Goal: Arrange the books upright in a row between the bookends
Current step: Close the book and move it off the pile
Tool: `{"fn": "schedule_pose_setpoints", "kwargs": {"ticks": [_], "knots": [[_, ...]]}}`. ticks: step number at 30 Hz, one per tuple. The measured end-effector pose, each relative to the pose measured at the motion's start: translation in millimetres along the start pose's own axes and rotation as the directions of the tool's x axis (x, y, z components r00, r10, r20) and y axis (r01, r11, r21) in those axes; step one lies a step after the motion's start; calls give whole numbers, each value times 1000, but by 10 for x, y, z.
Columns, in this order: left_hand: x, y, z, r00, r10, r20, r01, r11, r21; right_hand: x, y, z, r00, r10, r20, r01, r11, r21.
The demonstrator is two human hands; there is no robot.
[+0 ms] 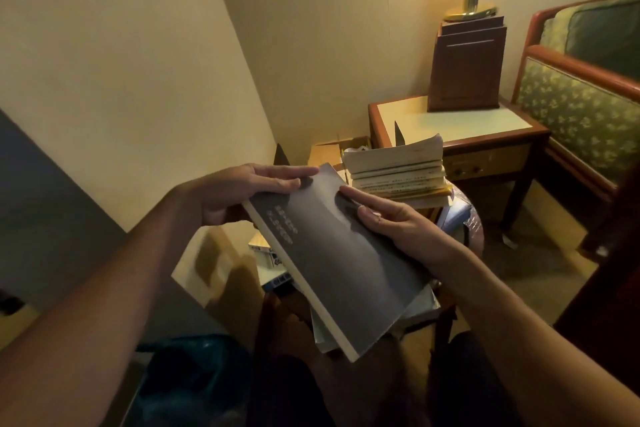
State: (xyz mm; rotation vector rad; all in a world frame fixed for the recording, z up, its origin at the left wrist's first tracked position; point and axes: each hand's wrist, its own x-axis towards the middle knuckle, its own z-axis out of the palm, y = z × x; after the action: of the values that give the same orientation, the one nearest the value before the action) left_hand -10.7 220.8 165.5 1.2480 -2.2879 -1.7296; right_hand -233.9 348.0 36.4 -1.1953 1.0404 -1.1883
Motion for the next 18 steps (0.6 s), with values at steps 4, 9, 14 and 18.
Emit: {"fn": "schedule_pose_setpoints", "kwargs": {"ticks": [4,9,14,18], "knots": [[135,-132,-83,999,-34,-27,36,997,61,185,85,4,1000,31,4,-31,999,-37],[382,-365,-181,947,126,-295,-74,981,181,525,438,-42,978,50,-203,-75,990,-117],[583,-433,-423,864,277,-421,-64,889,454,653,1088,-103,927,-141,-348,-128,754,-644],[791,-447,-697,774,373,-512,30,786,617,750,1364,-136,968,-166,-187,-55,589,-806]]}}
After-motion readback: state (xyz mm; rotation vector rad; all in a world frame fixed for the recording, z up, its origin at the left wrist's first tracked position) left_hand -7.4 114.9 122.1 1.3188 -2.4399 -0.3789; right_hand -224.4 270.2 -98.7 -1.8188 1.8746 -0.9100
